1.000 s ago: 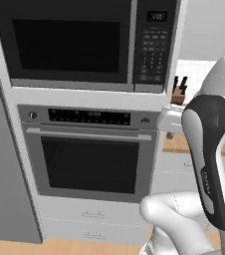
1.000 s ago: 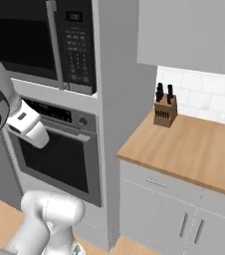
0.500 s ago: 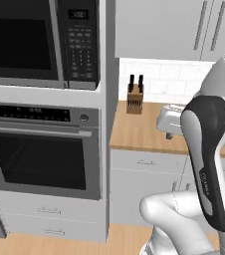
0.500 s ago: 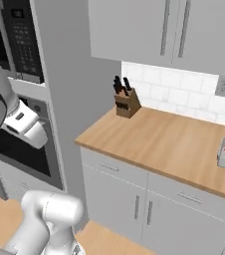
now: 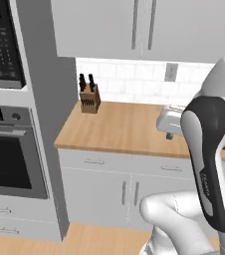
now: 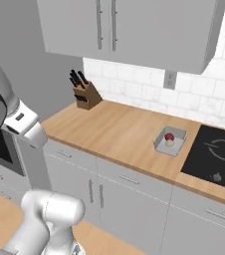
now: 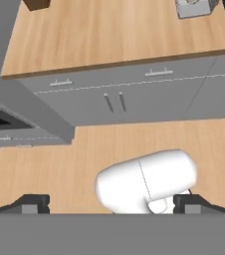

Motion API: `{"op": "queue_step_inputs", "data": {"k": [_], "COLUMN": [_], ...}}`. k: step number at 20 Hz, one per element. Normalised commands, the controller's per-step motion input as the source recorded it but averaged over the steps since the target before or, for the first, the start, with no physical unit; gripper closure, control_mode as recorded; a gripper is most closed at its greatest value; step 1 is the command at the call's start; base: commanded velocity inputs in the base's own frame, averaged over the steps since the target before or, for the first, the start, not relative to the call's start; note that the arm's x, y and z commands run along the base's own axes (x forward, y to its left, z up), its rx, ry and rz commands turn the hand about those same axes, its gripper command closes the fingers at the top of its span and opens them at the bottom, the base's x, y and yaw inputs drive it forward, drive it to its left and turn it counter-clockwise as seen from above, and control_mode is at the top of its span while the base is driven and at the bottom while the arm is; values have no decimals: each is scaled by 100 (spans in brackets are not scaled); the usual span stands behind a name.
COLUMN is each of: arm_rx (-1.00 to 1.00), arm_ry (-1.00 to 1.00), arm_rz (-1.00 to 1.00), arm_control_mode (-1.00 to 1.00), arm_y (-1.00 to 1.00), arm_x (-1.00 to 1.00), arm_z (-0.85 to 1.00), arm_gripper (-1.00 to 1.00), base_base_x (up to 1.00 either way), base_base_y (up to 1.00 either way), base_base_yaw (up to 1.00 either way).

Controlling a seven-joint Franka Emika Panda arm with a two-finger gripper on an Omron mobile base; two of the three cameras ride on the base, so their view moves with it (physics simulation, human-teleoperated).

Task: Take the meat container that has the steak and place it on the second highest rack of the freezer. Then take the vegetable container that has the garlic and tomato and place it on the highest rack of the freezer.

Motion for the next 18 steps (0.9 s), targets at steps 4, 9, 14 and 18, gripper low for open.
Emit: {"op": "queue_step_inputs", "data": {"k": [4,9,14,18], "arm_rx": [0,0,12,23], "arm_ry": [0,0,1,11], "arm_rz": [0,0,-8,-21], "arm_control_mode": [100,100,-100,-100], "arm_y": [0,0,-34,-79], "arm_x": [0,0,5,57], "arm_z": [0,0,0,0], "arm_gripper": [-100,-100,-100,-100], "base_base_x": [11,7,0,0], "base_base_y": [-83,-58,-12,0], "base_base_yaw": [0,-6,-3,0]}}
